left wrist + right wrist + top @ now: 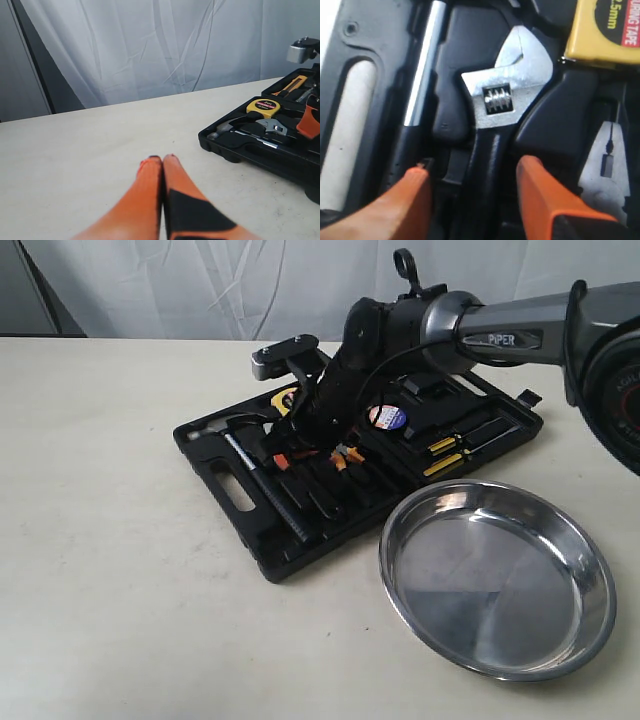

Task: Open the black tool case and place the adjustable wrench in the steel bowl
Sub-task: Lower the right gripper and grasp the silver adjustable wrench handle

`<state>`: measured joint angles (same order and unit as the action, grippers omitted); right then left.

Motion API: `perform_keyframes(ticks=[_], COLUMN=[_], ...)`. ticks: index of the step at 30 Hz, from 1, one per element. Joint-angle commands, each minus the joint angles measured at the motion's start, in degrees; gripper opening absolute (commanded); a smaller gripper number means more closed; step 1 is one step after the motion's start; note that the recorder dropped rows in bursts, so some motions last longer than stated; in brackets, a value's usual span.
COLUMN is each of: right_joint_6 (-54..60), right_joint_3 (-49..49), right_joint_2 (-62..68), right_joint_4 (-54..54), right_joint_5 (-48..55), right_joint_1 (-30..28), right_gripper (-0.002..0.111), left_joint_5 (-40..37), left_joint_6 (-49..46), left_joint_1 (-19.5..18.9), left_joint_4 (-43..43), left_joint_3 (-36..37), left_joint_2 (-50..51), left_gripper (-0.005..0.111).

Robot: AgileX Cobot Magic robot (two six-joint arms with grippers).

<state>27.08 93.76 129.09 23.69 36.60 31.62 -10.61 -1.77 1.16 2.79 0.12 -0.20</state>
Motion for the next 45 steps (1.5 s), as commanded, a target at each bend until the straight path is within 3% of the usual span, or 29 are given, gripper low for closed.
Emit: perform_keyframes(ticks=[1,9,14,29,45], right_joint_6=[-0.1,-0.1,-0.2,-0.1,-1.6], right_joint_3=[0.3,0.3,0.3,0.3,0.2], right_joint_2=[2.0,5.3,6.1,-5.2,-9.8], right_joint_4=[-1.6,-1.7,-2.0,-2.1,-4.2], right_joint_5=[-2.5,-2.8,-0.8,1.5,12.9], right_joint_1=[-0.2,-0.2,-0.2,-0.2,-0.2], right_gripper=[0.047,0.043,0.000,0.000,-0.001], left_joint_5=[0.3,0.3,0.3,0.2,0.3], left_joint_6=[0.1,0.1,0.1,0.1,0.1], left_joint_1=[0.1,0.1,0.1,0.1,0.1], left_joint_4=[-0.1,-0.1,-0.1,-0.1,-0.1], left_joint_3=[-0.1,-0.1,-0.1,-0.1,-0.1], left_joint_2=[0.2,0.2,0.2,0.2,0.2], left_gripper=[0.000,0.000,0.000,0.000,0.000])
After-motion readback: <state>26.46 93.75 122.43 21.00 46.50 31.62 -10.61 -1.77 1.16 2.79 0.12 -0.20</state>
